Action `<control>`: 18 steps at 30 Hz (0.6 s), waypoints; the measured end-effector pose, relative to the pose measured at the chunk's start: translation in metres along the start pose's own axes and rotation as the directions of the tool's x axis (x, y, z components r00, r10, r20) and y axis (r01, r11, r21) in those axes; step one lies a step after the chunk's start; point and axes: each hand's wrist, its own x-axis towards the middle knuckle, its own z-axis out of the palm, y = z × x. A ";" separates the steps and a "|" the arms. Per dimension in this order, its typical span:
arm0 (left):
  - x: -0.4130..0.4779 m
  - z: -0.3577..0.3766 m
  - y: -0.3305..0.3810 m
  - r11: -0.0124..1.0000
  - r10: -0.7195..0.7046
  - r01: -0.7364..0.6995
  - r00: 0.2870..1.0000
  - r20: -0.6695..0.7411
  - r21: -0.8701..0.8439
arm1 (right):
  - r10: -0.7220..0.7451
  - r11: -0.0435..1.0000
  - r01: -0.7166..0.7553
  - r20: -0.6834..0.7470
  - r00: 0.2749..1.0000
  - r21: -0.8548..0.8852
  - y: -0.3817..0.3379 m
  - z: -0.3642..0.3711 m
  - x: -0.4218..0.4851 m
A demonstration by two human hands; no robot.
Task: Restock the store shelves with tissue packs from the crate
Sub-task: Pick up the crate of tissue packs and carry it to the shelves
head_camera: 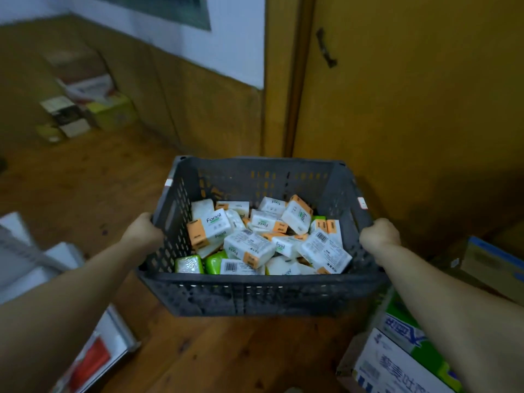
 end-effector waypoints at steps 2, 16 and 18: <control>-0.017 -0.026 -0.030 0.998 -0.020 0.020 1.000 -0.003 -0.055 | -0.041 0.999 0.041 -0.003 0.999 -0.007 -0.013 0.001 -0.031; -0.144 -0.164 -0.247 0.988 -0.076 0.052 0.983 -0.168 -0.143 | -0.256 0.965 0.257 0.035 0.966 -0.045 -0.033 0.042 -0.248; -0.162 -0.168 -0.266 0.988 -0.092 0.061 0.972 -0.218 -0.144 | -0.278 0.958 0.282 0.062 0.958 -0.052 -0.033 0.047 -0.263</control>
